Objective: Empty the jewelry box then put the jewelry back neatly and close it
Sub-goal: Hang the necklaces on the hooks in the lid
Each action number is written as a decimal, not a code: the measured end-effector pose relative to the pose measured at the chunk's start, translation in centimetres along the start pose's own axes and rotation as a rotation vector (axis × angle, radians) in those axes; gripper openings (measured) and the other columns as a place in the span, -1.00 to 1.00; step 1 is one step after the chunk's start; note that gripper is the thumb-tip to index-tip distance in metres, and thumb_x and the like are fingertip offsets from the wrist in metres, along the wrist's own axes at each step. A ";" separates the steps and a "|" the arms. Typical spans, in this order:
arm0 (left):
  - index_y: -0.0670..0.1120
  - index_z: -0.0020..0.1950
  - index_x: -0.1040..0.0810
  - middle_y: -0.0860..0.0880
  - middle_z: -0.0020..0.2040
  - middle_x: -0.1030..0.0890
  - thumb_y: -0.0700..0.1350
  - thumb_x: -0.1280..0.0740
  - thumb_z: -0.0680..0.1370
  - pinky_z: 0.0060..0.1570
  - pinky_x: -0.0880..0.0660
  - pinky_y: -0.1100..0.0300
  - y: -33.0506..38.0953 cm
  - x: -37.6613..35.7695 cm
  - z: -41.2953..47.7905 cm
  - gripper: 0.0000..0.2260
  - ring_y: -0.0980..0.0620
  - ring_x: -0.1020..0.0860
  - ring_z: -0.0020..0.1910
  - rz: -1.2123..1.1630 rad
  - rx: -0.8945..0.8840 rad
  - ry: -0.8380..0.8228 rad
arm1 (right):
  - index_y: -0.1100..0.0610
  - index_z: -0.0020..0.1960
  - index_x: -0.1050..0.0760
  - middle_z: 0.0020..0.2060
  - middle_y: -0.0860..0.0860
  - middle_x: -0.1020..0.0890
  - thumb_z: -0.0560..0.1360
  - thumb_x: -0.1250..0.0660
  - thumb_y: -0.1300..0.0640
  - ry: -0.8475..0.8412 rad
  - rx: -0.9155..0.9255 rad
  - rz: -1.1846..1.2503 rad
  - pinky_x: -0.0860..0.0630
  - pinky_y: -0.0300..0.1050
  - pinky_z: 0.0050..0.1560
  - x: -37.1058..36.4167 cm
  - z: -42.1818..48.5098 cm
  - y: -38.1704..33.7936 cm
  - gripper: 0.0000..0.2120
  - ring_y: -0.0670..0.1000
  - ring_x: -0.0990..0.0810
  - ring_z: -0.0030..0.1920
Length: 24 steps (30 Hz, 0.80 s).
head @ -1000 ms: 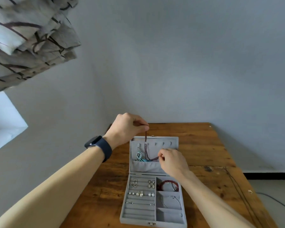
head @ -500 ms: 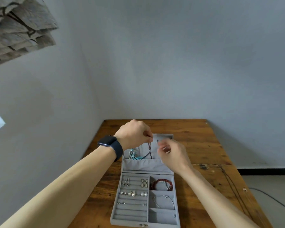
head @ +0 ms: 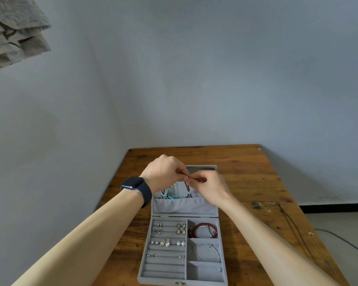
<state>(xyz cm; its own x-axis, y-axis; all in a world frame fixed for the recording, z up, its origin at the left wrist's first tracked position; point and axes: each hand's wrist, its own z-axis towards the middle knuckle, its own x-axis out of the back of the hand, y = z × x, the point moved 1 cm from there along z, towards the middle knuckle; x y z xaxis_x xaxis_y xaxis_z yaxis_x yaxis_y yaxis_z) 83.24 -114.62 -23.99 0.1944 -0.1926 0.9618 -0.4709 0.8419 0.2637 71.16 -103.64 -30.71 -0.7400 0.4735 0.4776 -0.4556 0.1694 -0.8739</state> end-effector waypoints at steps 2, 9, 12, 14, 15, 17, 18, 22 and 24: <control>0.09 0.06 -0.71 0.13 -0.02 -0.69 0.01 -0.42 0.56 -0.05 -0.60 0.13 -0.2 -0.1 0.0 -0.88 0.11 -0.60 -0.05 0.035 -0.003 0.028 | -0.05 0.01 -0.66 -0.17 -0.24 -0.64 0.54 -0.39 -0.04 0.061 0.010 -0.046 -0.40 -0.49 -0.27 0.0 0.1 0.4 -0.88 -0.28 -0.57 -0.15; 0.03 0.10 -0.68 0.04 0.21 -0.55 0.04 -0.34 0.60 -0.02 -0.39 0.16 -1.0 -1.8 -0.3 -0.82 0.01 -0.45 0.17 0.232 -0.090 0.251 | 0.06 -0.10 -0.63 0.10 -0.01 -0.57 0.46 -0.37 0.05 0.407 0.339 -0.641 -0.43 -0.02 0.05 -0.3 0.7 1.2 -0.89 0.06 -0.46 0.13; 0.04 0.07 -0.66 0.02 0.33 -0.46 0.03 -0.36 0.58 0.12 -0.41 0.11 -1.3 -2.5 0.2 -0.86 -0.03 -0.46 0.21 0.175 -0.035 0.242 | 0.06 -0.09 -0.59 0.21 0.00 -0.57 0.47 -0.33 0.05 0.352 0.346 -0.664 -0.34 0.05 0.28 -0.2 1.3 1.3 -0.89 0.06 -0.47 0.26; 0.06 0.04 -0.63 0.04 0.29 -0.46 0.02 -0.38 0.56 0.08 -0.49 0.10 -1.6 -2.6 0.5 -0.90 -0.02 -0.51 0.15 0.077 0.026 0.213 | 0.07 -0.06 -0.58 0.15 -0.01 -0.61 0.48 -0.30 0.05 0.303 0.373 -0.710 -0.32 0.04 0.32 -0.4 1.7 1.3 -0.86 0.04 -0.55 0.19; 0.07 0.04 -0.61 0.04 0.24 -0.48 0.01 -0.38 0.56 0.04 -0.52 0.10 -1.7 -2.6 0.6 -0.91 -0.02 -0.53 0.11 0.034 0.052 0.194 | 0.06 -0.06 -0.57 0.11 -0.02 -0.63 0.48 -0.29 0.04 0.299 0.380 -0.727 -0.34 0.04 0.28 -0.5 1.9 1.3 -0.86 0.03 -0.57 0.12; 0.08 0.04 -0.59 0.06 0.16 -0.52 0.01 -0.38 0.56 -0.01 -0.53 0.11 -1.9 -2.6 0.7 -0.92 0.00 -0.54 0.07 -0.004 0.071 0.172 | 0.05 -0.08 -0.56 0.03 -0.05 -0.63 0.47 -0.29 0.03 0.339 0.373 -0.742 -0.35 0.02 0.16 -0.7 2.0 1.1 -0.87 0.03 -0.58 0.03; 0.09 0.04 -0.57 0.07 0.11 -0.52 0.01 -0.38 0.56 -0.03 -0.52 0.12 -2.0 -2.6 0.8 -0.92 0.01 -0.54 0.06 0.001 0.066 0.180 | 0.04 -0.09 -0.55 0.00 -0.06 -0.63 0.47 -0.29 0.02 0.364 0.365 -0.749 -0.34 0.02 0.12 -0.8 2.0 1.1 -0.88 0.03 -0.57 0.01; 0.08 0.02 -0.54 0.11 -0.01 -0.54 0.03 -0.41 0.54 -0.06 -0.54 0.10 -2.4 -2.3 1.0 -0.89 0.05 -0.55 -0.01 -0.034 0.067 0.224 | 0.03 -0.14 -0.53 -0.06 -0.08 -0.61 0.42 -0.33 0.03 0.435 0.328 -0.741 -0.30 0.01 0.08 -1.4 2.1 0.9 -0.92 0.03 -0.54 -0.04; 0.08 0.03 -0.53 0.09 0.02 -0.55 0.02 -0.43 0.53 -0.05 -0.54 0.12 -2.6 -2.3 1.0 -0.86 0.05 -0.54 0.01 -0.042 0.074 0.213 | 0.04 -0.16 -0.54 -0.05 -0.08 -0.61 0.38 -0.37 0.05 0.440 0.330 -0.738 -0.28 0.02 0.07 -1.6 2.1 0.9 -0.93 0.04 -0.53 -0.05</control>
<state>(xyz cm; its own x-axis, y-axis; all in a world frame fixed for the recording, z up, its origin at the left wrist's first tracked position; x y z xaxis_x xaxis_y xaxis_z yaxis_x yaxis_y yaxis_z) 83.15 -116.86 -26.82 0.3883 -0.1093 0.9150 -0.5191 0.7944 0.3152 70.92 -106.04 -32.08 0.0189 0.6408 0.7674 -0.9054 0.3366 -0.2587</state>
